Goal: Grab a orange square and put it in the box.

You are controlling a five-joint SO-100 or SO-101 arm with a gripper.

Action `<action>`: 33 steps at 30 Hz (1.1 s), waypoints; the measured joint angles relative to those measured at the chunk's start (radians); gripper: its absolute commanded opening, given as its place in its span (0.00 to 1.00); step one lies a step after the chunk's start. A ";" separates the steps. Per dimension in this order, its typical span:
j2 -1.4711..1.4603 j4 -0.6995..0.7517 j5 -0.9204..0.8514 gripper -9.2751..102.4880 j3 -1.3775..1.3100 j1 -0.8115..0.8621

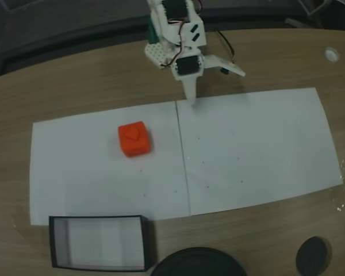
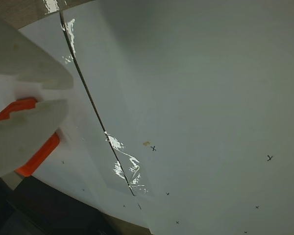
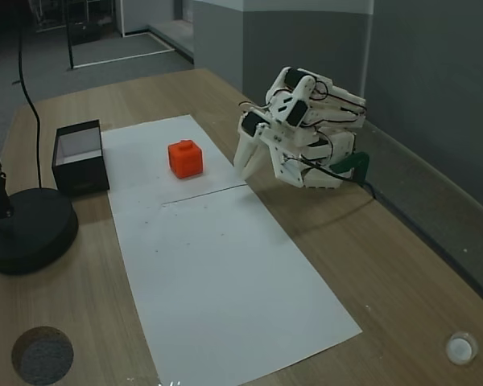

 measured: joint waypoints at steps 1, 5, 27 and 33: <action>0.000 0.000 0.000 0.08 0.000 0.000; 0.000 0.000 0.000 0.08 0.000 0.000; 0.000 -0.161 -0.003 0.22 0.014 -0.023; 0.000 -0.371 -0.003 0.34 0.011 0.147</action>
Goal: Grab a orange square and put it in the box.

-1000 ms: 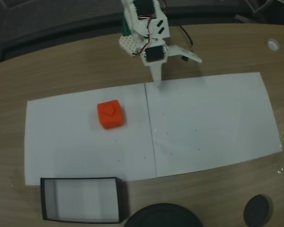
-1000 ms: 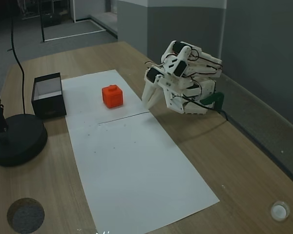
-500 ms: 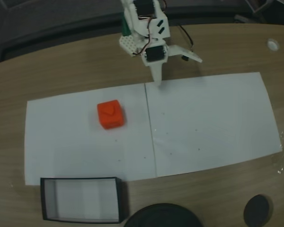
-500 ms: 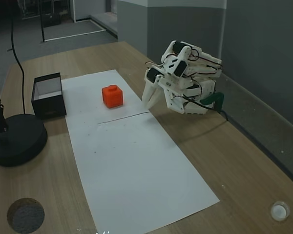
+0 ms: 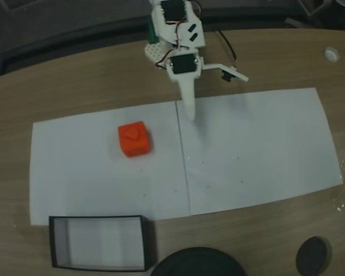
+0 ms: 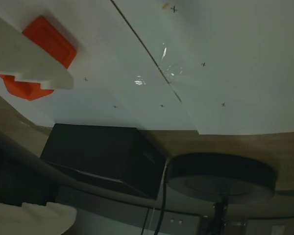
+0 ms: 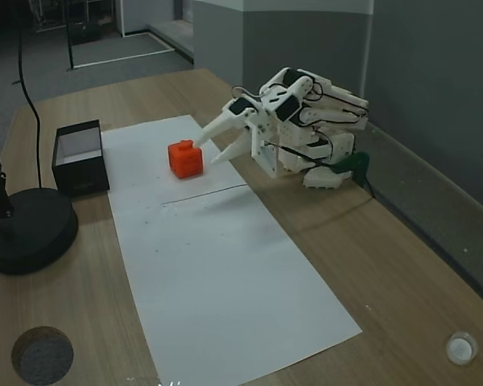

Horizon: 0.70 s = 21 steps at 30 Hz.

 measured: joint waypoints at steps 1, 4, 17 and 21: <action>0.000 -0.026 0.000 0.35 -0.003 0.049; 0.000 -0.077 0.000 0.40 -0.014 0.215; 0.000 0.195 0.000 0.50 -0.150 0.295; 0.000 0.293 0.000 0.50 -0.232 0.256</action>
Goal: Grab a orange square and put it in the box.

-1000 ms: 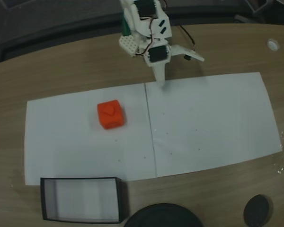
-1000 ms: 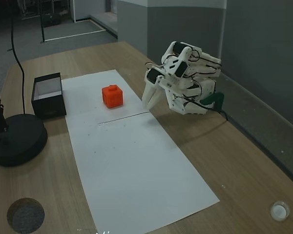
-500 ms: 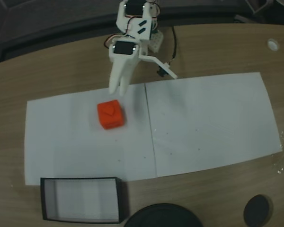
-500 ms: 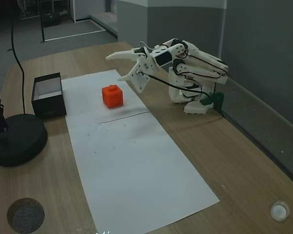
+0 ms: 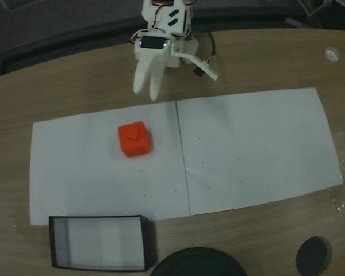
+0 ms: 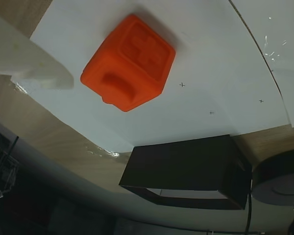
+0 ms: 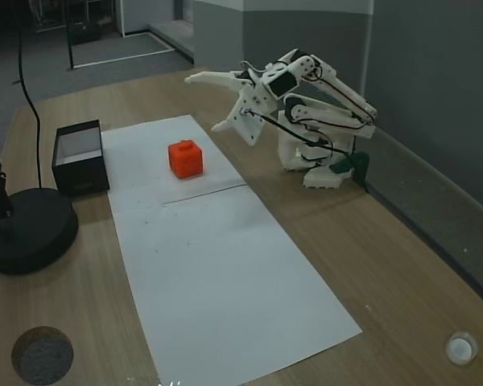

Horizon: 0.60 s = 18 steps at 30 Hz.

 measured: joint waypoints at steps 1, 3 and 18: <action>0.000 0.002 0.000 0.50 -0.012 -0.015; -0.002 0.002 -0.006 0.50 -0.021 -0.008; -0.472 -0.040 -0.028 0.50 -0.250 0.006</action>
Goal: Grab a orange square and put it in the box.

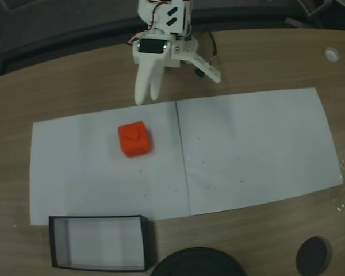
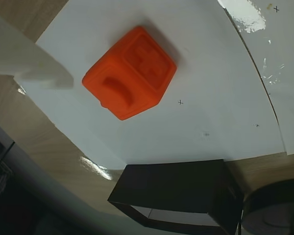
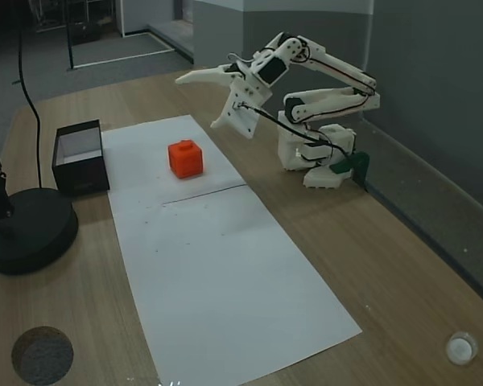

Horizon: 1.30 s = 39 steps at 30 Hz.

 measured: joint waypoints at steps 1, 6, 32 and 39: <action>-0.038 0.000 0.000 0.50 -0.026 0.012; -0.253 0.000 -0.005 0.50 -0.121 0.060; -1.017 -0.014 -0.005 0.50 -0.428 0.137; -1.112 -0.014 -0.023 0.48 -0.451 0.152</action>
